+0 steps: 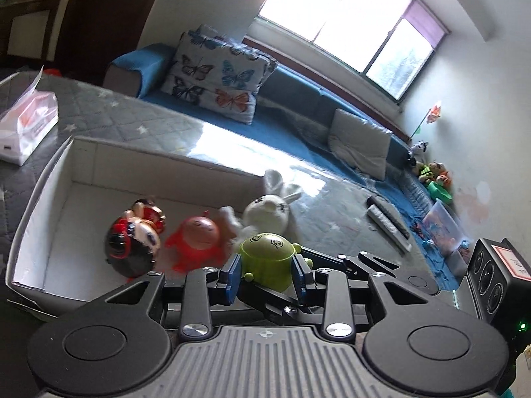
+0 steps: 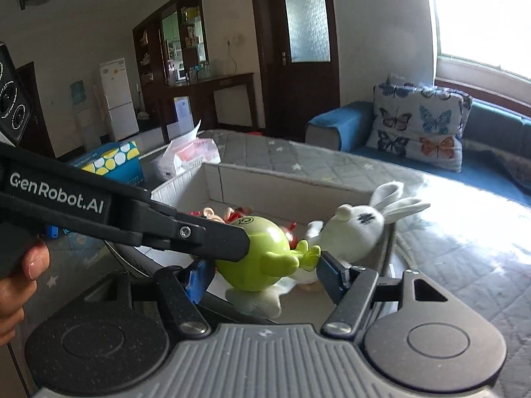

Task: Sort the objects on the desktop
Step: 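Carry the green alien toy with the left tool into the box, then open the left tool to release the alien toy beside the rabbit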

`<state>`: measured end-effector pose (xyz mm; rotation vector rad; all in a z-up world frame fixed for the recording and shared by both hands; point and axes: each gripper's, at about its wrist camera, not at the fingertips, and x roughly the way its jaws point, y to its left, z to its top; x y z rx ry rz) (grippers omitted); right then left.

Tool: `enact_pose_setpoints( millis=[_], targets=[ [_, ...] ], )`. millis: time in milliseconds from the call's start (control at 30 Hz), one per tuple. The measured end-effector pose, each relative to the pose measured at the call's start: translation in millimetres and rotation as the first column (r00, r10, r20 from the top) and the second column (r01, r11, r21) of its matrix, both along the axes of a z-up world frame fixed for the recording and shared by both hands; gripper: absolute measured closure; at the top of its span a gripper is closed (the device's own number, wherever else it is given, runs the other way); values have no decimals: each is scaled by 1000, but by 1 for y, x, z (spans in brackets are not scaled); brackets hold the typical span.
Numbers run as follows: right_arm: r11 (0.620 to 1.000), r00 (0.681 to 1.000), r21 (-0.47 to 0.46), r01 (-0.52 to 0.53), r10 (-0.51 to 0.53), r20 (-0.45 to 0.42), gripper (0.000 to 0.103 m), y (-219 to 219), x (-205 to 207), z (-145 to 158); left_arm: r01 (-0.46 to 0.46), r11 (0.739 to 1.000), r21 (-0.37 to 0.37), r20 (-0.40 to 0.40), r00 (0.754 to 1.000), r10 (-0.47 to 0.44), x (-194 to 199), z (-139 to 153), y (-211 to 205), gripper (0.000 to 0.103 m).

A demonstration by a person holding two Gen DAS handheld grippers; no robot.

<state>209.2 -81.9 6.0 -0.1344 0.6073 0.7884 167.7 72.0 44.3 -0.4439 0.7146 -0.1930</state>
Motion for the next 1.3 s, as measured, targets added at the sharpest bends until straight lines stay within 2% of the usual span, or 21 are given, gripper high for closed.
enact_pose_setpoints(
  millis=[167,500,800,867,1033,1133,1300],
  targets=[
    [999,1000,-34,6,-7,-27,34,5,4,-12,18,999,-41,-53,998,-20,12,-14,11,68],
    [999,997,-42,32,-35,-74,34,0,10,-23,43,997,-57,-125,991,-50,29,-29,13,66],
    [998,995,-42,47,-50,-84,32,-7,10,-24,63,997,-52,-134,989,-69,32,-31,11,66],
    [998,996,-44,43,-46,-82,28,-9,9,-22,62,997,-45,-136,988,-68,32,-30,10,66],
    [998,997,-52,41,-44,-69,28,-11,6,-19,65,997,-47,-144,987,-71,33,-30,9,66],
    [998,997,-44,43,-46,-63,22,-15,3,-17,72,996,-44,-139,987,-77,30,-28,7,66],
    [998,997,-39,47,-49,-52,22,-21,-3,-14,67,997,-31,-144,987,-71,28,-27,6,66]
  ],
)
